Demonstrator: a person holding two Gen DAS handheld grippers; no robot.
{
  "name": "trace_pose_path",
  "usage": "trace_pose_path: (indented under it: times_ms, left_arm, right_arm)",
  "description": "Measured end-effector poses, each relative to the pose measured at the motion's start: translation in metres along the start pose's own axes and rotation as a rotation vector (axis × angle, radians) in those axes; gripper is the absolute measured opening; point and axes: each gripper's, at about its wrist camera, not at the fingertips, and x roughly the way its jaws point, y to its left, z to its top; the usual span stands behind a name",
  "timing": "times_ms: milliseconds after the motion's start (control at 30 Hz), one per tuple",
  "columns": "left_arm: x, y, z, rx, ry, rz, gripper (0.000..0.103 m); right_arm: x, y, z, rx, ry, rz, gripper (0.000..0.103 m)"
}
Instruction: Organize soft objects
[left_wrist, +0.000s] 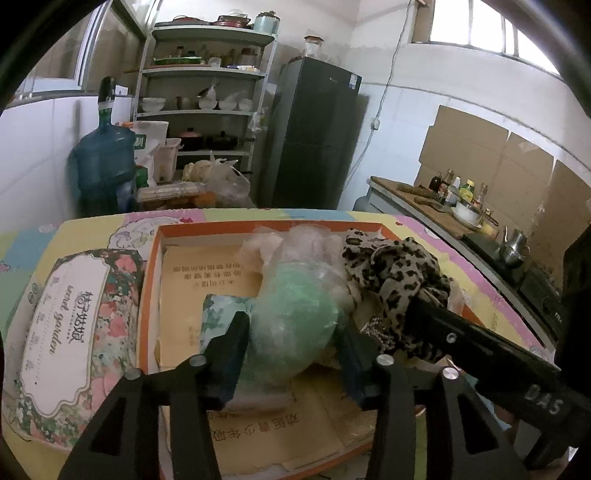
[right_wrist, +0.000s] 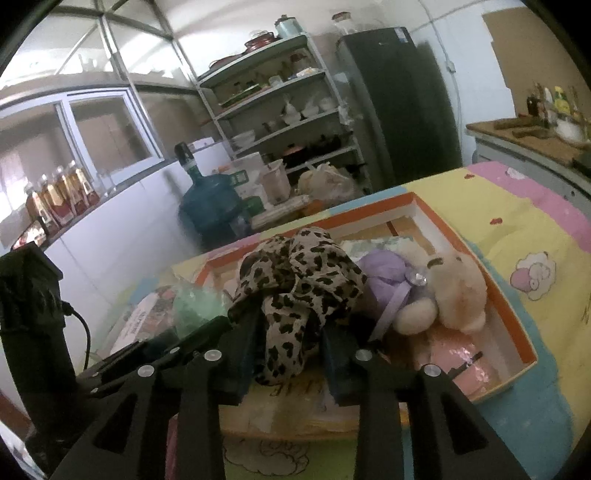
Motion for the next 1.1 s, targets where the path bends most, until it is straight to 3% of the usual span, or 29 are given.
trace_pose_path:
  times_ms: [100, 200, 333, 667, 767, 900, 1100]
  left_arm:
    - [0.0, 0.0, 0.0, -0.001, -0.002, 0.001, 0.057]
    - [-0.001, 0.002, -0.002, -0.006, -0.011, 0.002, 0.064]
    - [-0.004, 0.004, -0.003, -0.004, -0.024, 0.008, 0.067]
    - [-0.016, 0.002, -0.006, -0.004, -0.045, 0.003, 0.067]
    - [-0.017, 0.002, -0.007, -0.004, -0.045, 0.003, 0.067]
    - [-0.021, 0.0, -0.009, -0.002, -0.05, 0.005, 0.067]
    - [-0.039, -0.005, -0.016, 0.003, -0.077, -0.002, 0.067]
  right_arm:
    - [-0.003, -0.002, 0.0, 0.012, -0.012, 0.01, 0.056]
    - [-0.004, -0.004, 0.0, 0.023, -0.016, 0.015, 0.059]
    - [-0.007, -0.008, -0.001, 0.041, -0.029, 0.027, 0.059]
    - [-0.02, -0.008, -0.003, 0.043, -0.065, 0.034, 0.065]
    - [-0.026, -0.004, -0.004, 0.025, -0.071, -0.006, 0.073]
    - [-0.037, -0.002, -0.009, 0.004, -0.086, -0.079, 0.075]
    - [-0.053, -0.002, -0.014, 0.026, -0.1, -0.067, 0.075]
